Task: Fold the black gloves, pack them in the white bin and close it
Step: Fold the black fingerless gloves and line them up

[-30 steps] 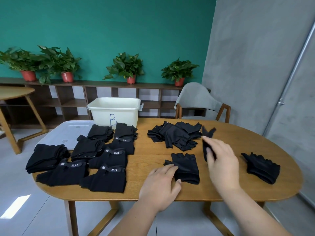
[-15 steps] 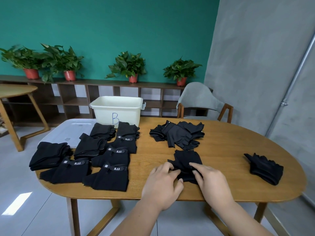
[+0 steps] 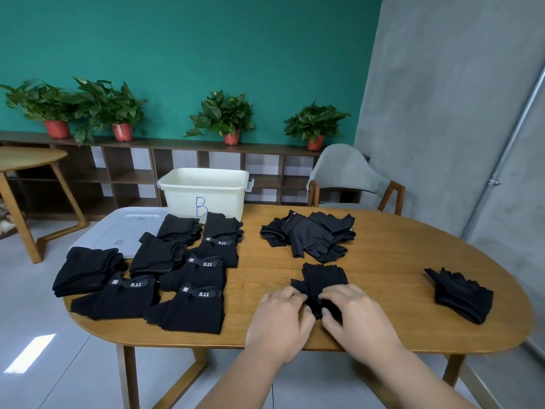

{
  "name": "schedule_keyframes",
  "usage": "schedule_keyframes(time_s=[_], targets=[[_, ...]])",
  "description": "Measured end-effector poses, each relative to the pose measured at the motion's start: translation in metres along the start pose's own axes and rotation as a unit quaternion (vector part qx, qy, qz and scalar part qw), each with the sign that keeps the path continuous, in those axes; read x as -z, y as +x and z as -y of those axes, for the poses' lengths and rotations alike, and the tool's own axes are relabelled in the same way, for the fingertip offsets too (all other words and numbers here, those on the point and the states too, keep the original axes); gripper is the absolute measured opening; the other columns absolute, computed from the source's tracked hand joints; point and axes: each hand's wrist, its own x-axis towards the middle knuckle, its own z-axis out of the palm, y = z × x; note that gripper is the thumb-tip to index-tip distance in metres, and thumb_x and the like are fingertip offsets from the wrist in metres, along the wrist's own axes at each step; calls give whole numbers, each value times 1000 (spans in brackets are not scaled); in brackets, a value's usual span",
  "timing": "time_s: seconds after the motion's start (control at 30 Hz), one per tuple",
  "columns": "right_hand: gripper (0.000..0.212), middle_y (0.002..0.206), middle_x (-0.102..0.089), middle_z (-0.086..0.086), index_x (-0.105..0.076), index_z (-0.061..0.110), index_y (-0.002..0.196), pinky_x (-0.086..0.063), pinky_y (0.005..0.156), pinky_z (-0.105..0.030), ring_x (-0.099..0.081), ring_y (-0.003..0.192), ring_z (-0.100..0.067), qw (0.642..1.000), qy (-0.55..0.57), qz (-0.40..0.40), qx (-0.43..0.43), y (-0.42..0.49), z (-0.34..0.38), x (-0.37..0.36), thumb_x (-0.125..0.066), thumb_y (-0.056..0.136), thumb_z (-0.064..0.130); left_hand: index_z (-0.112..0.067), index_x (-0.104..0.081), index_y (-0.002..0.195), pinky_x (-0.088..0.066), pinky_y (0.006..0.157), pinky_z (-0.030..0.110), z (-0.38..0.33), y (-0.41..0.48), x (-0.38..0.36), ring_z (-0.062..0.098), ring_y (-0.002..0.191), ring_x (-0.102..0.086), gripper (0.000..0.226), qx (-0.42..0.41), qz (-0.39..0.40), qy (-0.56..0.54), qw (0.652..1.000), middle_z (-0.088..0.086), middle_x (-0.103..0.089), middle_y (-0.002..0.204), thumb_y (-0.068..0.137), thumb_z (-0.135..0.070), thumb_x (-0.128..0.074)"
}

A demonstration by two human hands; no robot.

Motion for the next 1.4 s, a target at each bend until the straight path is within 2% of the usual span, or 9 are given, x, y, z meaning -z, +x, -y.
schedule_keyframes(time_s=[0.13,0.3,0.43,0.67,0.83,1.0,1.1,1.27,1.4], targets=[[39,149,-53,20,-62,29,144,-33,120,-23,-42,143,1,990,117,27,-69,19,-1,3,-48,108,33,-30,-64,141,-45,104,27,3,1,-2,13,119,-54,52,29,-2,-37,999,-19,-59,134,101,-46,-35],[57,172,-5,18,-17,35,167,-1,129,-26,3,159,-3,970,-12,234,-60,22,-4,-14,-20,112,51,-30,-59,140,-45,101,24,3,0,-1,12,119,-55,43,35,-8,-52,998,-19,-52,138,100,-36,-46],[58,173,-1,17,-13,36,167,-1,129,-28,6,159,-4,963,-8,264,-62,30,-8,-10,-22,112,51,-22,-42,160,-37,119,30,3,2,0,17,141,-43,62,36,13,-41,998,-15,-26,166,101,-39,-42],[58,173,-3,17,-15,36,167,-2,129,-29,4,159,-4,960,10,271,-69,28,-9,-8,-25,111,53,-23,-3,170,-24,128,33,-1,3,2,16,158,-19,83,49,21,-55,997,-5,-5,175,100,-40,-44],[56,172,-14,17,-25,33,165,-5,128,-27,-3,159,-4,969,63,223,-81,49,-10,0,-32,112,48,-25,-19,168,-29,126,34,2,4,0,16,155,-25,75,42,25,-46,998,-8,-10,173,98,-40,-44],[58,174,-10,12,-26,32,165,-9,129,-33,-2,161,-12,939,21,334,-86,67,-13,-4,-37,111,49,-18,-36,163,-33,122,29,4,5,-1,11,147,-30,67,42,27,-38,998,-12,-25,163,100,-40,-43],[51,171,-24,9,-36,32,162,-19,128,-34,-19,159,-15,957,28,270,-101,86,-10,-1,-40,112,42,-17,-39,161,-33,122,29,4,7,-2,10,146,-31,66,37,28,-38,998,-13,-26,161,99,-40,-44],[58,175,2,11,-10,33,168,-3,131,-41,5,161,-15,950,-44,289,-107,79,3,-28,-18,112,49,-16,-32,164,-26,126,28,5,7,-3,12,152,-25,71,39,19,-42,998,-10,-22,167,98,-39,-45],[62,173,12,15,0,40,167,4,130,-44,14,160,-14,947,-44,292,-126,79,2,-34,-12,109,58,-21,-27,164,-15,131,37,4,4,-4,13,161,5,73,17,-6,-18,1000,-7,-5,172,95,-38,-45]])
